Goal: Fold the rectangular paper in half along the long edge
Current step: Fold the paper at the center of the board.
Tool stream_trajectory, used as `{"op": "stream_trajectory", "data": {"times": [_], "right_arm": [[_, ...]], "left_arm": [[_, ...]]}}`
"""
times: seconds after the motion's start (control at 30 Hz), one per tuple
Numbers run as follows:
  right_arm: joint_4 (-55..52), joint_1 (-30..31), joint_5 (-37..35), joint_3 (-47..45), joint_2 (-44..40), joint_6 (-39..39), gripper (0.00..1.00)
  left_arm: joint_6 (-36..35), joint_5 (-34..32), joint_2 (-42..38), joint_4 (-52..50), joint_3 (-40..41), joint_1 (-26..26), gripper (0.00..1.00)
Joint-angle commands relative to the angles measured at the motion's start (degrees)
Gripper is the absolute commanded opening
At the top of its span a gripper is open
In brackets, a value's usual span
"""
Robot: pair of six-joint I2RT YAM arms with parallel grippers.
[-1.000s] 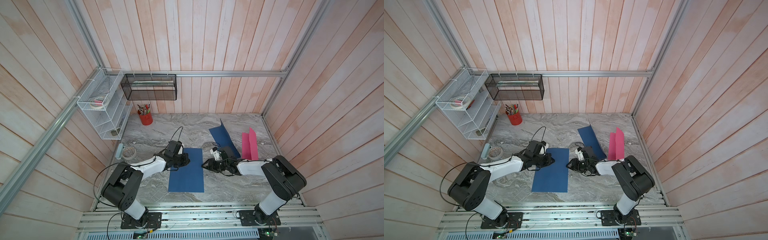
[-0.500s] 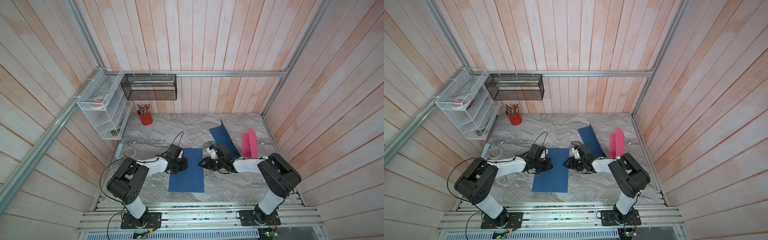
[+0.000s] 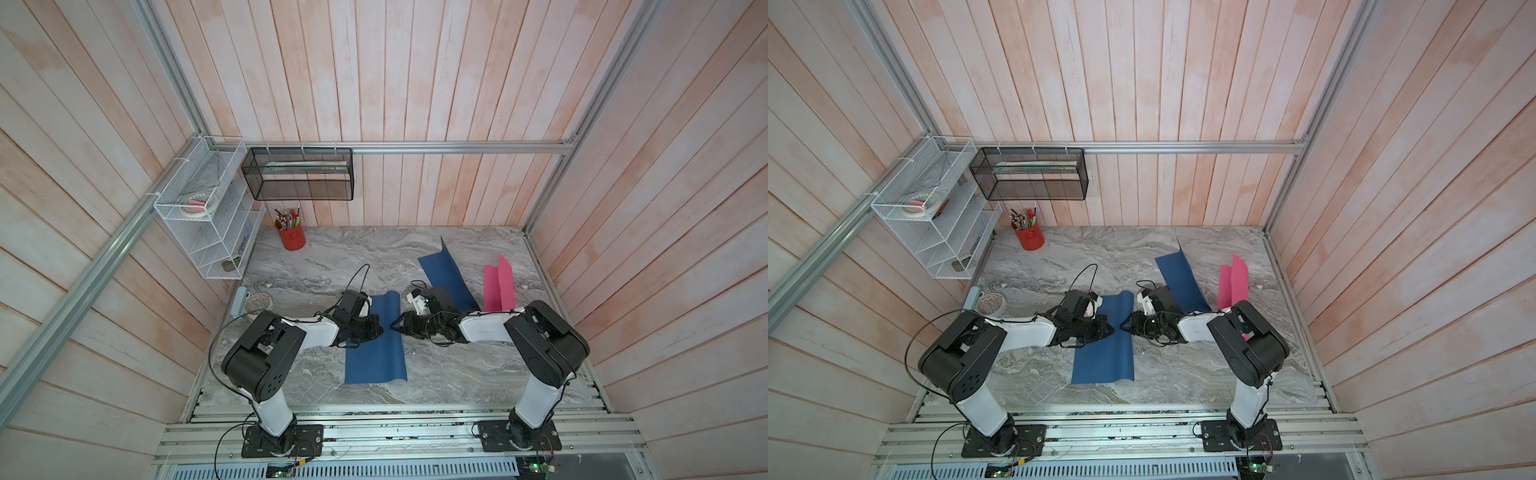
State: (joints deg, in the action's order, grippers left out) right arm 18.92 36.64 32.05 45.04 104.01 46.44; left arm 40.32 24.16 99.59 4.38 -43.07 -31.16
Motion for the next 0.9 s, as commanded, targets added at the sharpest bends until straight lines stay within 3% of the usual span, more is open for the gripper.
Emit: {"op": "stream_trajectory", "data": {"times": [0.0, 0.37, 0.67, 0.87], "right_arm": [[1.66, 0.78, 3.62, -1.54, 3.33, 3.51, 0.52], [9.65, 3.96, 5.29, -5.66, 0.11, 8.55, 0.52], [1.69, 3.87, -1.08, -6.69, -8.12, 5.68, 0.50], [-3.23, 3.85, -4.69, -4.04, -9.75, 3.48, 0.43]], "left_arm": [[0.47, -1.22, 3.33, -4.00, 2.55, -0.63, 0.00], [0.82, -0.35, 5.48, -3.16, 1.43, -0.62, 0.00], [0.72, -0.17, 6.19, -3.11, 1.72, -0.66, 0.00], [0.92, 0.16, 6.47, -2.75, 1.76, -0.74, 0.00]]}}
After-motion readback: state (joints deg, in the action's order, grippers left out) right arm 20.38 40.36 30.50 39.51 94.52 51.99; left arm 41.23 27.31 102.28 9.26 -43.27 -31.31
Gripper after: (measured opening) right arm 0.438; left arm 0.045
